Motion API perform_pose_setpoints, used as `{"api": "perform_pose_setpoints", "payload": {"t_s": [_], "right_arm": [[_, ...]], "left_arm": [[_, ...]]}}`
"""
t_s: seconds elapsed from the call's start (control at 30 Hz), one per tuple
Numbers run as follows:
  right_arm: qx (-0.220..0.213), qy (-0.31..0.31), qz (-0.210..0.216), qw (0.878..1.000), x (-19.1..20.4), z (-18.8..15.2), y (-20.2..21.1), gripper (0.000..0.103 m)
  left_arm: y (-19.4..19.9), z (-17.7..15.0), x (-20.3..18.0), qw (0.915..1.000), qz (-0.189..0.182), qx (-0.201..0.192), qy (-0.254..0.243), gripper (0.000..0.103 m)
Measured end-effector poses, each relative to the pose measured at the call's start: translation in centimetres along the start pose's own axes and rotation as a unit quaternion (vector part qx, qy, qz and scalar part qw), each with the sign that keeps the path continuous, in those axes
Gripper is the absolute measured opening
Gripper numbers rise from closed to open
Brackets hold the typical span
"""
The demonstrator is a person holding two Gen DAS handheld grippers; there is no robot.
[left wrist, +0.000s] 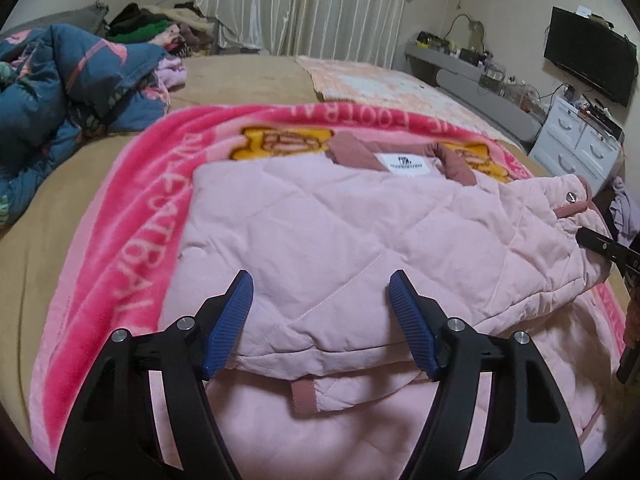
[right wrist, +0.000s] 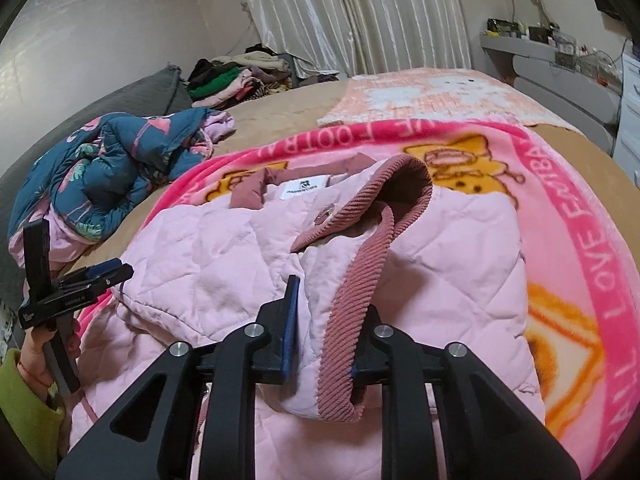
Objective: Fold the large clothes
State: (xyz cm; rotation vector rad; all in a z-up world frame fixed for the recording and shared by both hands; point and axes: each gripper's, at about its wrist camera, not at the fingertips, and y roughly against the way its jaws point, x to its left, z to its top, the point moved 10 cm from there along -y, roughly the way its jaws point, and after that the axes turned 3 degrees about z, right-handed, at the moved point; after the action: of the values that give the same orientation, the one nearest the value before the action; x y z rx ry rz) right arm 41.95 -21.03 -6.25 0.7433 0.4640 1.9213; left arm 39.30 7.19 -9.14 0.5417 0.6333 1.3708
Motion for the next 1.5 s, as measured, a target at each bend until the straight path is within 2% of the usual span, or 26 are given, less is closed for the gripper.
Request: {"api": "perform_pose_setpoints", "payload": {"t_s": [0.1,0.17,0.2,0.27,0.37,0.63,0.77,0.87,1.0,1.07,1.43,1.5], "right_arm": [[0.006,-0.015,-0.006,1.0,-0.6,-0.1,-0.1,0.033],[0.009,-0.022,-0.017,1.0,-1.3,-0.3,0.1,0.048],[0.006,-0.022,-0.024,0.999,-1.5,-0.3,0.4,0.049],[-0.005,-0.017,-0.041,0.999,-1.9,0.1,1.1,0.059],[-0.033,-0.013,-0.06,0.998,-2.1,1.2,2.4,0.066],[-0.023,0.048,-0.035,0.998,2.1,2.7,0.4,0.074],[0.018,0.081,-0.013,0.996,5.3,2.6,-3.2,0.074],[0.045,0.11,-0.016,0.993,6.8,2.0,-5.9,0.074],[0.095,0.114,-0.042,0.988,5.9,0.2,-9.4,0.075],[0.103,0.112,-0.046,0.987,5.3,-0.8,-10.1,0.076],[0.089,0.098,-0.053,0.99,4.9,-1.5,-11.0,0.078],[0.083,0.088,-0.043,0.992,5.2,-1.3,-10.5,0.082]], "left_arm": [[-0.6,-0.3,0.1,0.9999,-0.001,0.013,0.007,0.063],[-1.1,-0.7,0.3,0.9996,-0.001,0.024,0.013,0.063],[-1.3,-1.0,0.4,0.9995,0.0,0.03,0.014,0.064],[-1.8,-1.4,0.6,0.9991,0.004,0.04,0.016,0.064],[-2.3,-1.9,0.7,0.9985,0.011,0.052,0.015,0.065],[-2.9,-2.7,0.7,0.9979,0.014,0.061,0.014,0.066],[-3.0,-2.8,0.7,0.9979,0.014,0.061,0.015,0.066],[-2.9,-2.8,0.7,0.9979,0.013,0.061,0.016,0.066],[-2.9,-2.8,0.7,0.9979,0.013,0.061,0.016,0.066],[-2.9,-2.8,0.7,0.9979,0.013,0.062,0.015,0.066],[-2.8,-2.8,0.8,0.9979,0.013,0.061,0.018,0.065],[-2.7,-2.8,0.8,0.9979,0.013,0.06,0.021,0.065]]}}
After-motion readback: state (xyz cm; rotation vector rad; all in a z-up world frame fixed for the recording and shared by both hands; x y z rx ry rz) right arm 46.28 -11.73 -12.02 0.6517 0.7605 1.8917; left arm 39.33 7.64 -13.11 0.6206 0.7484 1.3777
